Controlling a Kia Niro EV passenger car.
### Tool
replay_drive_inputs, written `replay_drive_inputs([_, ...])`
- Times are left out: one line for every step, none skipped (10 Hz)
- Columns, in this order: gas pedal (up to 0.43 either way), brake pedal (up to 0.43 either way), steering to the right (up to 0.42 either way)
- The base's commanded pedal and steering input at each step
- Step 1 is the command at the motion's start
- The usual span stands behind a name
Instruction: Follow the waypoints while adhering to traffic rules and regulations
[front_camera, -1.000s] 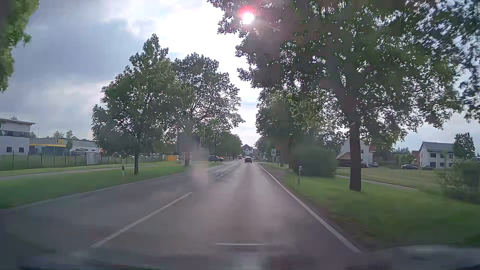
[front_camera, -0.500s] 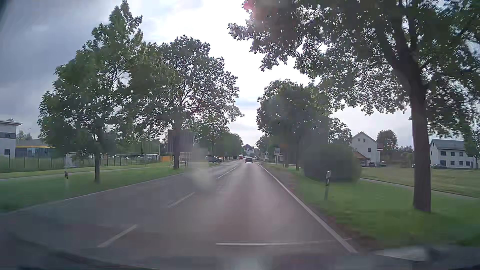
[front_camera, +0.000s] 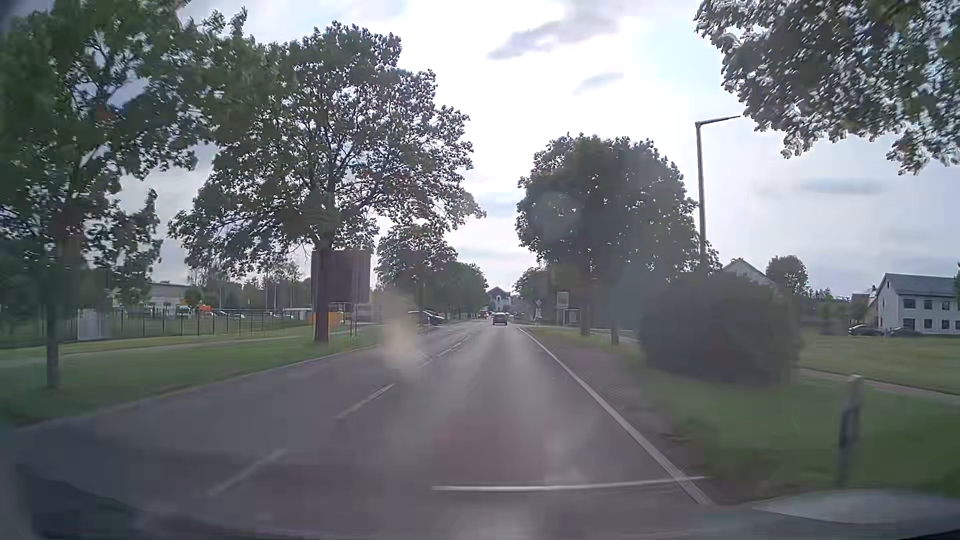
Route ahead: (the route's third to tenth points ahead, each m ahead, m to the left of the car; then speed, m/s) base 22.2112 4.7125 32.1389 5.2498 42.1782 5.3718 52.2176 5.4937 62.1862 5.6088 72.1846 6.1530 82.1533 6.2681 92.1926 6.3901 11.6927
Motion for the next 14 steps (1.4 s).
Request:
replay_drive_inputs([0.189, 0.000, -0.002])
replay_drive_inputs([0.189, 0.000, -0.002])
replay_drive_inputs([0.189, 0.000, -0.002])
replay_drive_inputs([0.189, 0.000, -0.002])
replay_drive_inputs([0.189, 0.000, -0.001])
replay_drive_inputs([0.189, 0.000, 0.000])
replay_drive_inputs([0.177, 0.000, 0.000])
replay_drive_inputs([0.177, 0.000, 0.000])
replay_drive_inputs([0.177, 0.000, 0.000])
replay_drive_inputs([0.177, 0.000, 0.000])
replay_drive_inputs([0.177, 0.000, 0.000])
replay_drive_inputs([0.189, 0.000, 0.000])
replay_drive_inputs([0.189, 0.000, 0.000])
replay_drive_inputs([0.189, 0.000, 0.000])
